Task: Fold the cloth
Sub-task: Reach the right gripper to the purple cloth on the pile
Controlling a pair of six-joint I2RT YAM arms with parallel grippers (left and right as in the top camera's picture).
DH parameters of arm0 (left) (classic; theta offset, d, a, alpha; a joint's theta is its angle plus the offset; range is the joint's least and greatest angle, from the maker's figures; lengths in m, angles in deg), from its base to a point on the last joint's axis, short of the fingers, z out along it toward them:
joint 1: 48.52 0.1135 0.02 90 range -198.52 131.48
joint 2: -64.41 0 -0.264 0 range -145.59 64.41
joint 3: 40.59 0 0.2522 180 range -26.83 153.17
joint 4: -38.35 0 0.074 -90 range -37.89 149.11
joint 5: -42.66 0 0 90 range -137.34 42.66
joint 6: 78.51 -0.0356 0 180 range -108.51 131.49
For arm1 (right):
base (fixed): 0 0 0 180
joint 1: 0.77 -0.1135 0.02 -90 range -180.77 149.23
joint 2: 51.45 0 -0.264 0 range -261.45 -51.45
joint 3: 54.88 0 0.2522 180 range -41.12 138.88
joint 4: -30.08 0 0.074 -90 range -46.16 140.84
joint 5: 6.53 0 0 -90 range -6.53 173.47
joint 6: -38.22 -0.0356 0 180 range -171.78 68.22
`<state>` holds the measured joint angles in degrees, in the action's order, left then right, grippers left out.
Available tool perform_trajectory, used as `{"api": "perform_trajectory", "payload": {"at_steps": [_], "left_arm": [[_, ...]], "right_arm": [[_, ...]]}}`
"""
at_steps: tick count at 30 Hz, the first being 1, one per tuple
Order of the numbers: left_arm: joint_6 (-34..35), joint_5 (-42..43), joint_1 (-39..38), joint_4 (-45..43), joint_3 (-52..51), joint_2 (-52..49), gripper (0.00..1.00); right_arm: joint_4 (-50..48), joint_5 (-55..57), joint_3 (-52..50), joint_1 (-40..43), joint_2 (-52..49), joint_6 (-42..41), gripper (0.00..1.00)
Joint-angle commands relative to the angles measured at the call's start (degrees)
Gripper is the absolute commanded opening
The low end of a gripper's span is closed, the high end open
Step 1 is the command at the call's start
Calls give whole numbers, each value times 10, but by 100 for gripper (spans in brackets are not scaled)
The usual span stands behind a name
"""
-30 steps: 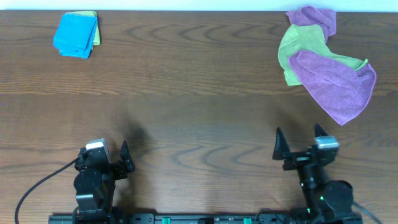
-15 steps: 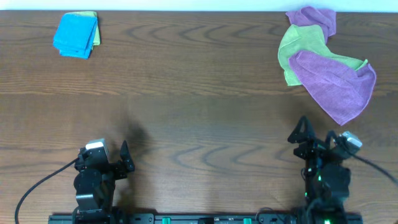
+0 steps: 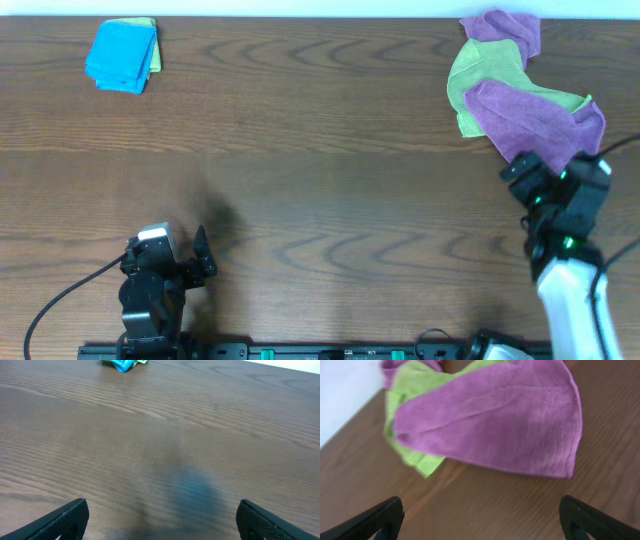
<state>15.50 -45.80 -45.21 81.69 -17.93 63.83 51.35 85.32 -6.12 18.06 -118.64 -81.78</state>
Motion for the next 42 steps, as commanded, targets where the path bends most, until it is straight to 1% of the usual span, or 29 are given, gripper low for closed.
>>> {"api": "perform_trajectory", "payload": {"at_steps": [1,4,7,11,17,30,32,33,34,37,40,41,42], "left_arm": [[-8,0,-1,-1,-8,3,95],[-8,0,-1,-1,-8,3,95],[-8,0,-1,-1,-8,3,95],[-8,0,-1,-1,-8,3,95],[-8,0,-1,-1,-8,3,95],[-8,0,-1,-1,-8,3,95],[-8,0,-1,-1,-8,3,95],[-8,0,-1,-1,-8,3,95],[-8,0,-1,-1,-8,3,95],[-8,0,-1,-1,-8,3,95],[-8,0,-1,-1,-8,3,95],[-8,0,-1,-1,-8,3,95],[-8,0,-1,-1,-8,3,95]], "right_arm": [[21,-16,57,28,-71,34,95],[47,-39,112,49,-134,66,93],[70,-38,160,65,-185,90,89],[88,-38,195,86,-231,96,88],[92,-38,201,106,-279,107,85],[98,-25,201,106,-349,155,77],[97,-25,201,106,-358,155,69],[96,-25,201,106,-360,155,62],[95,-25,201,106,-361,155,51],[85,-25,201,106,-363,155,26],[79,-25,201,106,-363,155,11],[76,-25,201,106,-363,155,4],[76,-25,201,106,-363,155,1]]}}
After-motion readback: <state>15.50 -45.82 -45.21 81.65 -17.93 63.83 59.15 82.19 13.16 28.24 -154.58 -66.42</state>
